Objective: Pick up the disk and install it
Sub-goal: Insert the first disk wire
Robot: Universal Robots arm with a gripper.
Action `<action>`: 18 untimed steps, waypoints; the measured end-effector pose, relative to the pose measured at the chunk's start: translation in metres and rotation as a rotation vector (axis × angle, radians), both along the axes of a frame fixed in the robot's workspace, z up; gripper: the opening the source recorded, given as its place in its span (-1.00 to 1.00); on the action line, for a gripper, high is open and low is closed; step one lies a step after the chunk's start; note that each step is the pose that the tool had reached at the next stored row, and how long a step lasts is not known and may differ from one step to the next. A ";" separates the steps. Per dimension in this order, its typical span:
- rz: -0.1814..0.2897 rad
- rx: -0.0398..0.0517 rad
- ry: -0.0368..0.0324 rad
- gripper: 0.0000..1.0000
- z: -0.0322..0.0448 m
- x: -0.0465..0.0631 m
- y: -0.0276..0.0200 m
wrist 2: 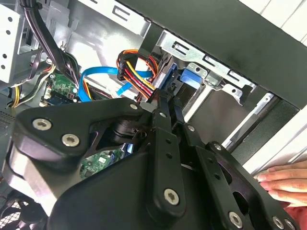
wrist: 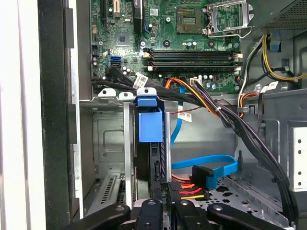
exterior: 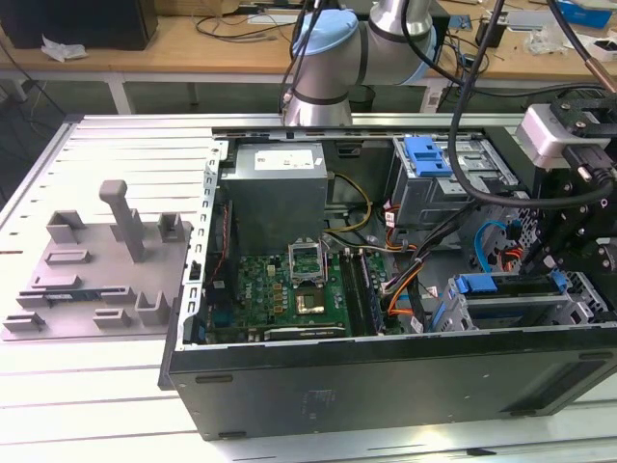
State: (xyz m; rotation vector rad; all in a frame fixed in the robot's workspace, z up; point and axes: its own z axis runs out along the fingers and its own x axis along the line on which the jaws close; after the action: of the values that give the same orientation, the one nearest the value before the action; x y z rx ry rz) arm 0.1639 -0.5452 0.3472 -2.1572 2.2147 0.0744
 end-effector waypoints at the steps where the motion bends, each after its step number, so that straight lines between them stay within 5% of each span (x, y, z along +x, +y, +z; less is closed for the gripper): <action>1: 0.000 0.0001 0.0000 -0.66 0.0000 0.000 0.0000; 18: 0.000 -0.0001 0.0000 -0.66 0.0000 0.002 -0.0003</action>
State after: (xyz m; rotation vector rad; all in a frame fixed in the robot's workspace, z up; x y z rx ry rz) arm 0.1655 -0.5455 0.3472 -2.1573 2.2148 0.0743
